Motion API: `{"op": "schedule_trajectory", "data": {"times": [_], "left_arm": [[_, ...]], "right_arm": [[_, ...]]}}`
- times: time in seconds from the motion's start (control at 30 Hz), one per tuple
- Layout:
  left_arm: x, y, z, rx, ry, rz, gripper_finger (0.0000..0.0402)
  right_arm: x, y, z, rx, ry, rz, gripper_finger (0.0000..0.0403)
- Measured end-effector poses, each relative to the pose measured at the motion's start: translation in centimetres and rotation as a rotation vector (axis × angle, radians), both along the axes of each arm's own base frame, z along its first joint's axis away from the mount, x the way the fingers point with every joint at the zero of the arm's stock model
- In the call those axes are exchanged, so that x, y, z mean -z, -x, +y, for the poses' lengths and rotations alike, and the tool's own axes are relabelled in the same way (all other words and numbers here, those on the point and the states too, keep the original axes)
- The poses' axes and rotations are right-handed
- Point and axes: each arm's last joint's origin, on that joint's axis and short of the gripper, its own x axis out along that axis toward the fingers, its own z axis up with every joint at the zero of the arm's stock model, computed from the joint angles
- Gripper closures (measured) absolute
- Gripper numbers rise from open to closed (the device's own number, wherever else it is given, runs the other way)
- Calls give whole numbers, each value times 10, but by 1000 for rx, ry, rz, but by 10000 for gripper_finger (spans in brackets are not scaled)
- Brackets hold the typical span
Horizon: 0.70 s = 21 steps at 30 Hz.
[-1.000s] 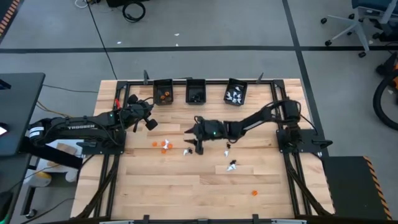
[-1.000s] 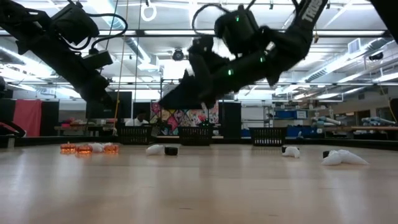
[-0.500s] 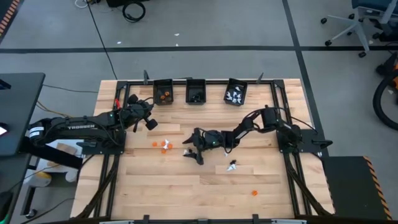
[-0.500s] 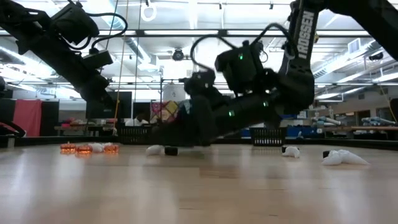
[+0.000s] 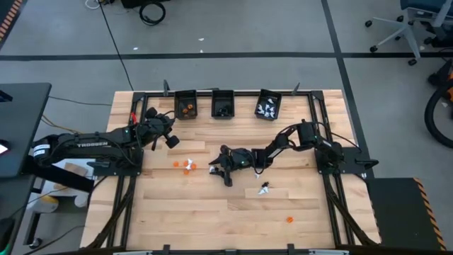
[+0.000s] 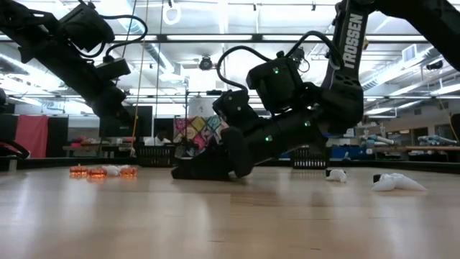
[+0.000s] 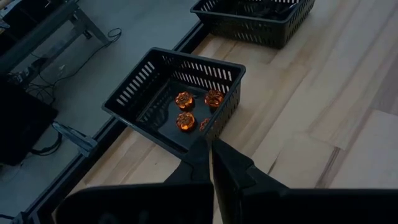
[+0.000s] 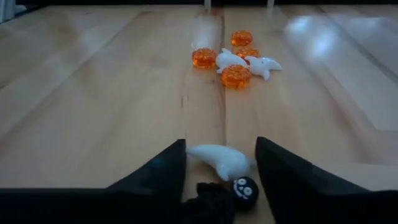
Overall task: Sort Halloween decoration
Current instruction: Put the white ghost toy into the right black basket
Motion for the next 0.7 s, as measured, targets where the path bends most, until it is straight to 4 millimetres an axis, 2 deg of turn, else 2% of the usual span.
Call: {"op": "schedule_trajectory", "data": {"times": [0.2, 0.5, 0.7], "left_arm": [[0, 0, 0, 0, 0, 0, 402], [0, 0, 0, 1, -1, 0, 402], [0, 0, 0, 1, -1, 0, 402]], "right_arm": [[-4, 1, 0, -10, 26, 12, 257], [-39, 10, -3, 45, 162, 176, 255], [-61, 15, -4, 66, 265, 209, 255]]}}
